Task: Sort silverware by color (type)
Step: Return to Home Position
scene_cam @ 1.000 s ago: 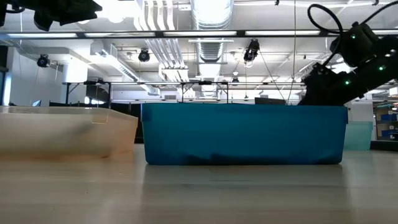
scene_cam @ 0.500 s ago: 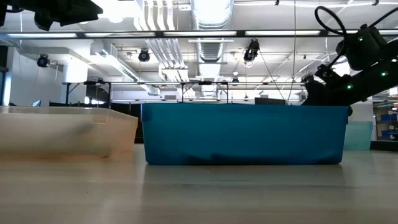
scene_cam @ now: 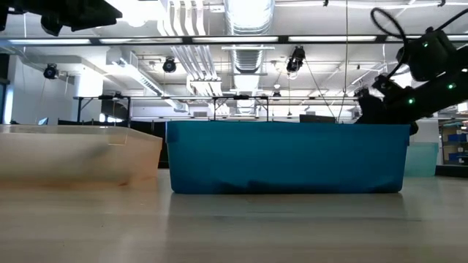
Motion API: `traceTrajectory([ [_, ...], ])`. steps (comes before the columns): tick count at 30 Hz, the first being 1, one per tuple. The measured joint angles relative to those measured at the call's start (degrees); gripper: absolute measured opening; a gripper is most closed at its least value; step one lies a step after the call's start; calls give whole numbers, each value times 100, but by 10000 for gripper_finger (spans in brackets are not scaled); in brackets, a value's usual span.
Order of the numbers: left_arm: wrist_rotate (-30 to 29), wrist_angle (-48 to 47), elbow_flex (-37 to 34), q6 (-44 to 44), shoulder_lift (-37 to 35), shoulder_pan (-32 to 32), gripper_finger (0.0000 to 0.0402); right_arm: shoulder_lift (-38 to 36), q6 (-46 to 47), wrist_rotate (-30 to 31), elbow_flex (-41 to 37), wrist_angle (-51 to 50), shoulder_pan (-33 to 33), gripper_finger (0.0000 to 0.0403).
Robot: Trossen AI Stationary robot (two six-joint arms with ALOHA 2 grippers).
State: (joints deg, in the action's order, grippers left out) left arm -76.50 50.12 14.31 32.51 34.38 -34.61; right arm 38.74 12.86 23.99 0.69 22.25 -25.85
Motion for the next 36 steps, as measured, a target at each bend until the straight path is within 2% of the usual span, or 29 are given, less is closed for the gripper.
traceTrajectory([
  [17,3,-314,2,-24,96,-9,158,-2326,7,4,-2,-94,-4,210],
  [29,26,-579,2,-552,102,-7,158,-3010,11,4,-7,-95,-4,210],
  [36,264,-680,2,-759,100,-7,158,-3248,4,4,-7,-108,-4,210],
])
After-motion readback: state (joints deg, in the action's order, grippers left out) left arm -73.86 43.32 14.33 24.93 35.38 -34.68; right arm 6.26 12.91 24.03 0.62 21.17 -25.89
